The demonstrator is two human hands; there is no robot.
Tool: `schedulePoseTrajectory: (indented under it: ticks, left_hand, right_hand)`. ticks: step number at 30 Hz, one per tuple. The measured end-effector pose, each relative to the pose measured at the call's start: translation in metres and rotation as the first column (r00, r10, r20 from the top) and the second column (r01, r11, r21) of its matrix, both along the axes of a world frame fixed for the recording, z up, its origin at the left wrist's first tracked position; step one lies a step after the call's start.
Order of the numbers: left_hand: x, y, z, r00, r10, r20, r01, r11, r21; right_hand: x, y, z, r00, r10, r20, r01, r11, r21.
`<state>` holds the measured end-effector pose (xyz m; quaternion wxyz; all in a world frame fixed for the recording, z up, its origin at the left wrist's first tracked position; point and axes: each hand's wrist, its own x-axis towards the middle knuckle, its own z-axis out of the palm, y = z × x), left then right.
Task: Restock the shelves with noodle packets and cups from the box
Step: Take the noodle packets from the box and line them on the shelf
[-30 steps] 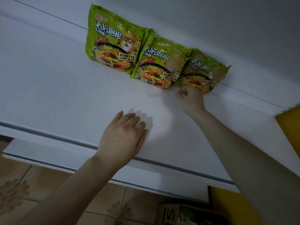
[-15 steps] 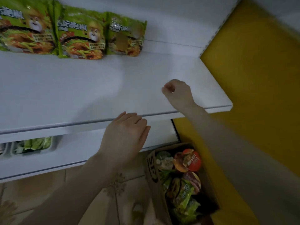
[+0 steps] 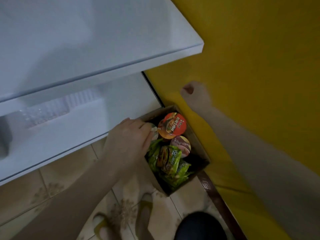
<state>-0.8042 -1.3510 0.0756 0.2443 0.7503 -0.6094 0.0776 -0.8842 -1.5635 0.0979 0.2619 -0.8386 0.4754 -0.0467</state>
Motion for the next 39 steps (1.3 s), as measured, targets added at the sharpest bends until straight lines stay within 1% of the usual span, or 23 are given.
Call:
schedulePoseTrajectory:
  ticks: [4, 6, 7, 9, 12, 15, 19, 24, 27, 29, 33, 35, 39]
  left_hand:
    - [-0.021, -0.018, -0.025, 0.999, -0.026, -0.044, 0.032, 0.99, 0.137]
    - [-0.031, -0.028, -0.039, 0.994, -0.04, -0.099, 0.06, 0.978, 0.202]
    - [-0.035, -0.032, -0.045, 0.99, -0.053, -0.133, 0.084, 0.969, 0.234]
    - [-0.045, -0.04, -0.06, 0.986, -0.066, -0.154, 0.11, 0.949, 0.295]
    - [-0.057, -0.048, -0.087, 0.975, -0.085, -0.207, 0.161, 0.91, 0.382]
    - [-0.064, -0.054, -0.123, 0.956, -0.111, -0.271, 0.221, 0.881, 0.418]
    - [-0.067, -0.062, -0.179, 0.94, -0.14, -0.312, 0.282, 0.833, 0.475]
    - [-0.074, -0.075, -0.234, 0.941, -0.166, -0.296, 0.309, 0.778, 0.547]
    - [-0.086, -0.092, -0.262, 0.918, -0.25, -0.309, 0.387, 0.738, 0.553]
    - [-0.095, -0.106, -0.283, 0.901, -0.306, -0.307, 0.429, 0.732, 0.529]
    - [-0.117, -0.137, -0.318, 0.879, -0.357, -0.315, 0.475, 0.705, 0.526]
    - [-0.125, -0.152, -0.332, 0.86, -0.393, -0.326, 0.51, 0.66, 0.551]
    - [-0.136, -0.172, -0.353, 0.83, -0.457, -0.32, 0.537, 0.497, 0.681]
  right_hand:
    - [-0.039, -0.022, -0.037, 0.995, -0.051, -0.081, 0.054, 0.998, 0.034]
    - [-0.055, -0.029, -0.055, 0.992, -0.078, -0.102, 0.084, 0.995, 0.062]
    - [-0.063, -0.031, -0.064, 0.989, -0.089, -0.12, 0.099, 0.992, 0.075]
    - [-0.08, -0.034, -0.082, 0.981, -0.11, -0.162, 0.128, 0.986, 0.107]
    - [-0.103, -0.031, -0.112, 0.972, -0.16, -0.173, 0.189, 0.968, 0.165]
    - [-0.125, -0.024, -0.144, 0.955, -0.221, -0.197, 0.263, 0.938, 0.225]
    - [-0.151, -0.006, -0.193, 0.936, -0.285, -0.207, 0.331, 0.913, 0.239]
    - [-0.186, 0.015, -0.261, 0.892, -0.364, -0.27, 0.438, 0.845, 0.306]
    - [-0.204, 0.021, -0.294, 0.854, -0.423, -0.304, 0.509, 0.802, 0.314]
    - [-0.214, 0.022, -0.313, 0.824, -0.47, -0.316, 0.556, 0.779, 0.291]
    - [-0.23, 0.021, -0.345, 0.802, -0.506, -0.318, 0.59, 0.753, 0.29]
    - [-0.235, 0.021, -0.36, 0.799, -0.517, -0.307, 0.597, 0.737, 0.317]
    - [-0.236, 0.017, -0.384, 0.794, -0.535, -0.29, 0.609, 0.699, 0.375]
